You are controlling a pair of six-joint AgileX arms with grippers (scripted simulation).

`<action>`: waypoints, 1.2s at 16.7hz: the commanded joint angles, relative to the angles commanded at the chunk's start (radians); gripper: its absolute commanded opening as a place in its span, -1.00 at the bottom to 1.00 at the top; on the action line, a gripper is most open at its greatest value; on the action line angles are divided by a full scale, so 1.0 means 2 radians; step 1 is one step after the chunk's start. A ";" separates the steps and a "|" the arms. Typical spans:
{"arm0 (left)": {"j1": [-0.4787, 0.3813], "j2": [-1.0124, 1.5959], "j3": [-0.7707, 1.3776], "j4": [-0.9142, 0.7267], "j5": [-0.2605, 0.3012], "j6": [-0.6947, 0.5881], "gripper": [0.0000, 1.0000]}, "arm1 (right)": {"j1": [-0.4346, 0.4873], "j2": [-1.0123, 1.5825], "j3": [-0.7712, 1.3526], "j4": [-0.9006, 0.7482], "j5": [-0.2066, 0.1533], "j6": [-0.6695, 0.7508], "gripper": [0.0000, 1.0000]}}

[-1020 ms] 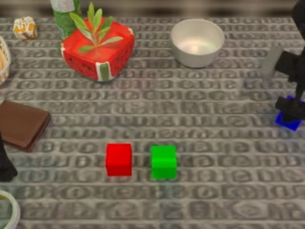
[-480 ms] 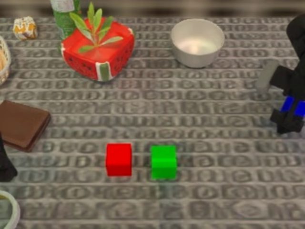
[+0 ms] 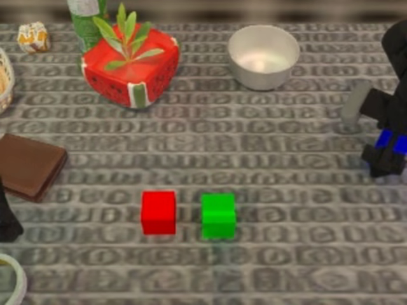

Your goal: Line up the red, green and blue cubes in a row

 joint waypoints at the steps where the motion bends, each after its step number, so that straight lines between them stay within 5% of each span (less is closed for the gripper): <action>1: 0.000 0.000 0.000 0.000 0.000 0.000 1.00 | 0.000 0.000 0.000 0.000 0.000 0.000 -0.36; 6: 0.000 0.000 0.000 0.000 0.000 0.000 1.00 | 0.000 0.000 0.000 0.000 0.000 0.000 -1.00; 13: 0.000 0.000 0.000 0.000 0.000 0.000 1.00 | 0.000 0.000 0.000 0.000 0.000 0.000 -1.00; 20: 0.000 0.000 0.000 0.000 0.000 0.000 1.00 | 0.003 -0.037 0.051 -0.087 -0.005 0.006 -1.00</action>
